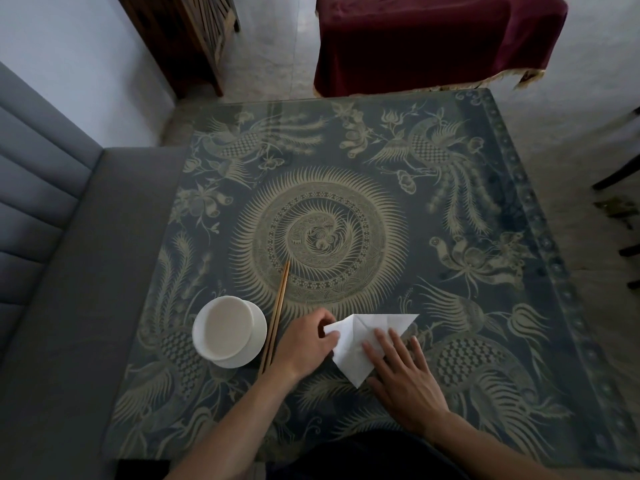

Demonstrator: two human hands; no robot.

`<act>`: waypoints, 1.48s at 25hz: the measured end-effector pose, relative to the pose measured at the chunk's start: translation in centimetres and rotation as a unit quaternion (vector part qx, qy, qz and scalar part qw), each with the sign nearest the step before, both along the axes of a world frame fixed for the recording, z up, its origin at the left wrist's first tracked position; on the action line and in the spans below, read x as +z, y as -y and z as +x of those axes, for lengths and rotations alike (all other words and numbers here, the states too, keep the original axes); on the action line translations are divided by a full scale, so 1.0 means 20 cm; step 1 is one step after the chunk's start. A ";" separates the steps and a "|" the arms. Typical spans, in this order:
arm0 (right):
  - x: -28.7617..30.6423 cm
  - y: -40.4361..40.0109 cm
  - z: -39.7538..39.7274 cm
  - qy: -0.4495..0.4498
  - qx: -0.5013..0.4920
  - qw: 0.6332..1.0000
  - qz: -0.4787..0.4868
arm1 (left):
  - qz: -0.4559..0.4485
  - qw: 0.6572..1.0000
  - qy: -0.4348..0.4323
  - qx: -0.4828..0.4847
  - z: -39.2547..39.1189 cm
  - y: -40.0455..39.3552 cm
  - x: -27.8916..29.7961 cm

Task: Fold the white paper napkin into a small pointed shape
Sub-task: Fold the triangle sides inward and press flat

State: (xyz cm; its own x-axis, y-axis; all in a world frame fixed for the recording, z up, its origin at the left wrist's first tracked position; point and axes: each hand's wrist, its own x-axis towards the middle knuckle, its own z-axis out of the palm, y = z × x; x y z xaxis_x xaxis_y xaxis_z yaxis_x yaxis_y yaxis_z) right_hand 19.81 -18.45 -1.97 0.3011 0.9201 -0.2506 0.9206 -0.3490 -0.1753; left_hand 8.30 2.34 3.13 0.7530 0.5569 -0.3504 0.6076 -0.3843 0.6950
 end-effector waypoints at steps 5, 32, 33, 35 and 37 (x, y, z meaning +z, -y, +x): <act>-0.03 0.05 0.03 -0.005 -0.001 1.000 0.016 | -0.024 0.999 0.034 -0.034 0.14 0.11 0.05; -0.08 0.17 0.16 -0.027 -0.104 0.994 -0.004 | 0.154 0.980 0.087 -0.089 0.21 0.20 -0.17; -0.08 0.17 0.16 -0.027 -0.107 0.994 -0.005 | 0.221 0.961 0.088 -0.142 0.13 0.21 -0.19; -0.09 0.16 0.16 -0.028 -0.114 0.993 -0.007 | 0.277 0.932 0.068 -0.226 0.02 0.23 -0.23; -0.09 0.17 0.15 -0.036 -0.122 0.992 0.005 | 0.288 0.916 0.043 -0.275 -0.04 0.26 -0.26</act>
State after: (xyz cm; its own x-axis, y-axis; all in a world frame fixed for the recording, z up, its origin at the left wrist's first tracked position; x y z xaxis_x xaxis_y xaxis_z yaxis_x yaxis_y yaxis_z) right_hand 22.90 -21.82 -3.80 0.4959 0.8250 -0.2710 0.7942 -0.5571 -0.2427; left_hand 7.45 -2.82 -1.99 0.9865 0.1583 -0.0429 0.1637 -0.9344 0.3163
